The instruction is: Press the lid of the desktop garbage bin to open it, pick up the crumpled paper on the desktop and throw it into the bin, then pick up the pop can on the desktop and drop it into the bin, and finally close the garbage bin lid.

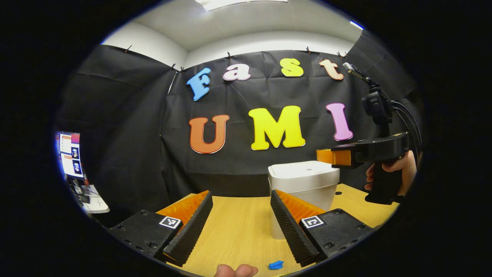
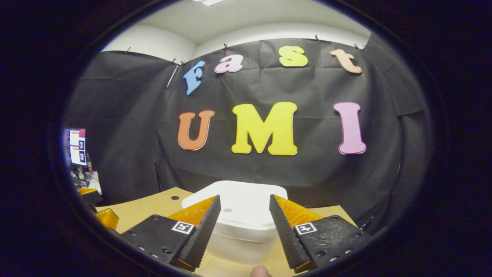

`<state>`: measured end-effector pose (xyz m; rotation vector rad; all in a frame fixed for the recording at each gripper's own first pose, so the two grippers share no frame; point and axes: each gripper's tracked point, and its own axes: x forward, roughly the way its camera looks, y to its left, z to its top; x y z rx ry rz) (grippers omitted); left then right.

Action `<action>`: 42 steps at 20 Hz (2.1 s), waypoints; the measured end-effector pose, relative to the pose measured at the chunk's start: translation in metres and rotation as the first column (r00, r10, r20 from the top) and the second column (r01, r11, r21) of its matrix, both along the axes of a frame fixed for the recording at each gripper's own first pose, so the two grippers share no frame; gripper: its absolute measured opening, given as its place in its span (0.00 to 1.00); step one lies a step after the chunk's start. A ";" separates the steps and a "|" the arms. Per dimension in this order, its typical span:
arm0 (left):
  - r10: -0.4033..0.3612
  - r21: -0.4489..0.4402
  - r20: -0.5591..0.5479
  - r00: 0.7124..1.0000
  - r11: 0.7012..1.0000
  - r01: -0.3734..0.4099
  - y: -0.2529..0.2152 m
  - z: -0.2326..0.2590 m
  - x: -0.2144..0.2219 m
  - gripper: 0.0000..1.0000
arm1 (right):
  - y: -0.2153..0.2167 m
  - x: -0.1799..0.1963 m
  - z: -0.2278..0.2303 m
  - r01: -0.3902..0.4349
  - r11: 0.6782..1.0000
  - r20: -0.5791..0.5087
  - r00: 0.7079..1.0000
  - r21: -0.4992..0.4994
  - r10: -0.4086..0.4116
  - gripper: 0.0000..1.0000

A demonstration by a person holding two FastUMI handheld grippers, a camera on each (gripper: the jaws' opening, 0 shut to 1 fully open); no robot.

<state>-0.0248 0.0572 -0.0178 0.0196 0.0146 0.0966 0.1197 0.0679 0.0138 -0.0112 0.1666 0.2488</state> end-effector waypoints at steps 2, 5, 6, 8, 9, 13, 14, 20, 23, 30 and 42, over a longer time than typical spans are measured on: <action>-0.003 -0.021 -0.007 1.000 1.000 0.002 0.001 -0.003 0.000 0.97 | 0.008 0.005 -0.006 -0.017 1.000 -0.019 1.000 -0.011 0.017 0.67; -0.004 -0.030 -0.009 1.000 1.000 0.004 0.005 -0.006 0.001 0.98 | 0.014 0.009 -0.010 -0.023 0.999 -0.033 0.999 -0.037 0.021 0.27; -0.002 -0.030 -0.009 1.000 1.000 0.002 0.007 -0.006 0.001 0.98 | 0.014 0.009 -0.014 -0.020 0.999 -0.042 0.999 -0.033 0.019 0.19; -0.003 -0.032 -0.012 1.000 0.999 0.002 0.007 -0.007 0.002 0.98 | 0.019 0.012 -0.019 -0.039 0.998 -0.063 0.997 -0.038 0.037 0.01; -0.004 -0.032 -0.012 1.000 0.999 0.004 0.007 -0.008 0.002 0.98 | 0.022 0.014 -0.022 -0.038 0.999 -0.079 0.996 -0.035 0.035 0.01; -0.011 -0.027 -0.018 1.000 1.000 0.011 0.005 -0.012 0.004 0.98 | 0.021 0.018 -0.035 -0.046 0.998 -0.110 0.993 -0.052 0.040 0.00; -0.014 -0.025 -0.020 1.000 1.000 0.014 0.004 -0.013 0.004 0.98 | 0.021 0.019 -0.038 -0.051 0.997 -0.116 0.992 -0.056 0.044 0.00; -0.039 -0.055 -0.020 0.999 0.998 0.038 -0.009 -0.014 0.006 0.98 | 0.018 0.017 -0.036 -0.081 0.997 -0.174 0.982 -0.016 0.077 0.01; -0.040 -0.030 -0.015 0.999 0.999 0.040 -0.012 -0.011 0.006 0.97 | 0.010 0.011 -0.026 -0.024 0.999 -0.144 0.989 0.035 0.029 0.18; -0.056 -0.024 -0.010 0.998 0.998 0.056 -0.027 -0.009 0.006 0.97 | 0.003 -0.020 0.027 -0.022 1.000 0.095 0.995 -0.018 0.023 0.97; -0.077 -0.055 -0.021 0.997 0.996 0.076 -0.042 -0.013 0.004 0.98 | -0.036 -0.091 -0.004 0.046 0.996 0.113 0.992 0.078 -0.055 0.96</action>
